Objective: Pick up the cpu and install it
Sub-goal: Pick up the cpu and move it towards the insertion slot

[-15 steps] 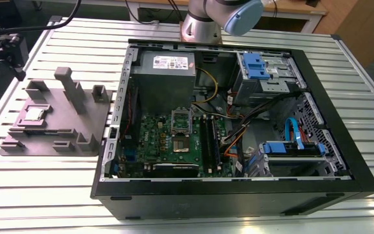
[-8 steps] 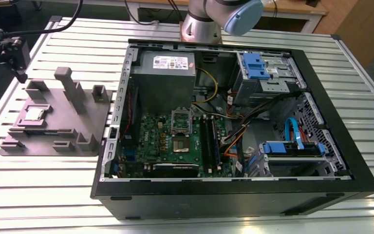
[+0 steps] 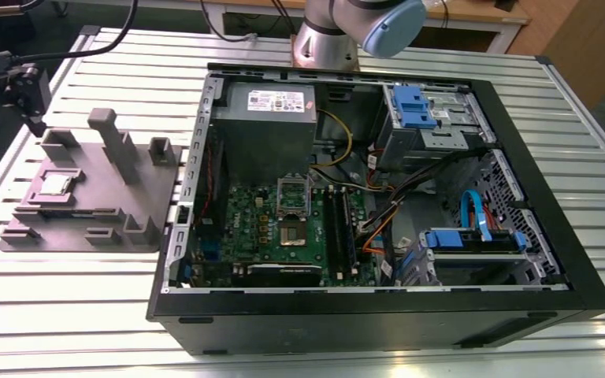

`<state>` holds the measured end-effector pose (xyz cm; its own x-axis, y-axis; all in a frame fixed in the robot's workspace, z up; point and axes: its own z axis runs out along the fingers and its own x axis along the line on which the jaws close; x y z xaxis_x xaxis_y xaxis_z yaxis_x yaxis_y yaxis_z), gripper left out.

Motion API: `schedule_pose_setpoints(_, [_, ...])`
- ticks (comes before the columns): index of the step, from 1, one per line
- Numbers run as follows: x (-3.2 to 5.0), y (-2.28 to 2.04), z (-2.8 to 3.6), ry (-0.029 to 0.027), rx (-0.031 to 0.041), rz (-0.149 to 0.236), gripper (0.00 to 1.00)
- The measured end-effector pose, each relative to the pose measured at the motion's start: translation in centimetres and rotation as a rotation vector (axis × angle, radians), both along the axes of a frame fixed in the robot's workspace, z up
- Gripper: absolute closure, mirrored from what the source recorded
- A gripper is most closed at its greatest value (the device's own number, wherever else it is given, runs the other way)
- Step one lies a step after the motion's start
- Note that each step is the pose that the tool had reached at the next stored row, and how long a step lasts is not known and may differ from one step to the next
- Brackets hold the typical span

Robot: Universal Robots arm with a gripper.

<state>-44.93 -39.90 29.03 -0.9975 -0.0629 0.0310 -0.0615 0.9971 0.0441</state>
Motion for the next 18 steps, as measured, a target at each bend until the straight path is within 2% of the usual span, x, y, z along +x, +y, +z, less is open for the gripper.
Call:
schedule_pose_setpoints(9, [0.00,-0.49,-0.65,-0.0001,0.0018,0.000,0.41])
schedule_pose_setpoints(18, [0.00,-0.52,-1.13,0.0001,0.0019,0.000,0.41])
